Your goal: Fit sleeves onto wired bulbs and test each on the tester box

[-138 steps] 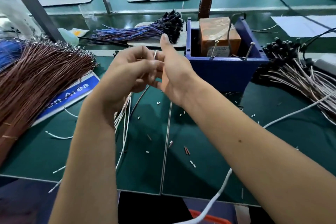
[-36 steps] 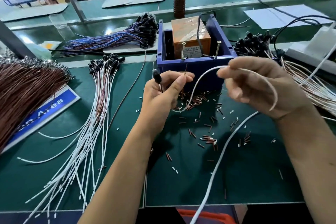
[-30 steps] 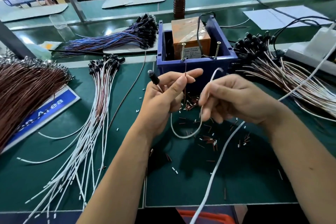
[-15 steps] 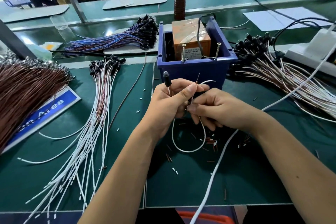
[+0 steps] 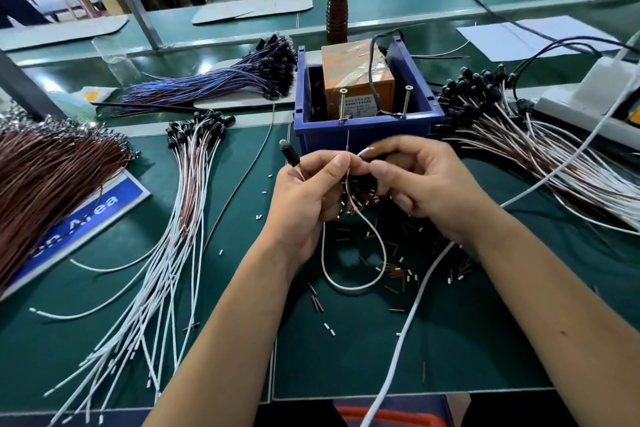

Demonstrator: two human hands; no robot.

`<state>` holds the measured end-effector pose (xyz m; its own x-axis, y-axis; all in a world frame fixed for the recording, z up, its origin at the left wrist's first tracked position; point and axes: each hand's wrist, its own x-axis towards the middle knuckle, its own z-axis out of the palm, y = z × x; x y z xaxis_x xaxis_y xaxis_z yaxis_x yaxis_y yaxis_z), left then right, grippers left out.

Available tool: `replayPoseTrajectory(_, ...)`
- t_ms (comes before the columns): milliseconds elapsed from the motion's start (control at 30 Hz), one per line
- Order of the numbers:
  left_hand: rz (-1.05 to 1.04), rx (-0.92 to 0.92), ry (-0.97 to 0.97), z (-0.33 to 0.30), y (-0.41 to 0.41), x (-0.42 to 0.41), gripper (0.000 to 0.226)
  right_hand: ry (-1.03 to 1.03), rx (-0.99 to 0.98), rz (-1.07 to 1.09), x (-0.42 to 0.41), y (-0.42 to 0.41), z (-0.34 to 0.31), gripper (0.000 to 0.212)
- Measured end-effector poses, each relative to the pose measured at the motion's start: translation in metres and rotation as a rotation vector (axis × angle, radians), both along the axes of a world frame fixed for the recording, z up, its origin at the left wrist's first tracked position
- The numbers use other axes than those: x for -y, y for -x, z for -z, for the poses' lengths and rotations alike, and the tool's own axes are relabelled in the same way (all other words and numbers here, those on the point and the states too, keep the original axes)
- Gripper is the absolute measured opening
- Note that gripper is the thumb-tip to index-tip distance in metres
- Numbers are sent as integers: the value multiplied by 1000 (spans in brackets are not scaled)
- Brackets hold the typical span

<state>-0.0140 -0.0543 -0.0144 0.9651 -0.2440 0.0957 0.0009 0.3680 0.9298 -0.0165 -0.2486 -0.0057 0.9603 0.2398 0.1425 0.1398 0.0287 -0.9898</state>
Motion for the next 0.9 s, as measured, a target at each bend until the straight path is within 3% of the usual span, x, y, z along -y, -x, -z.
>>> replayPoseTrajectory(100, 16, -28, 2, 1, 0, 0, 17, -117, 59, 65, 0, -1, 2, 24)
replayPoseTrajectory(267, 49, -47, 3, 2, 1, 0, 17, -104, 133, 120, 2, 0, 2, 11)
replayPoseTrajectory(433, 55, -53, 17, 1, 1, 0, 18, -52, 130, 60, -1, 4, -1, 18)
replayPoseTrajectory(667, 126, -70, 16, 1, 1, -2, 17, -59, 93, 93, -3, 5, -1, 12)
replayPoseTrajectory(900, 169, -40, 63, 1, 3, 0, 20, -296, -38, -19, -6, 5, 0, 14)
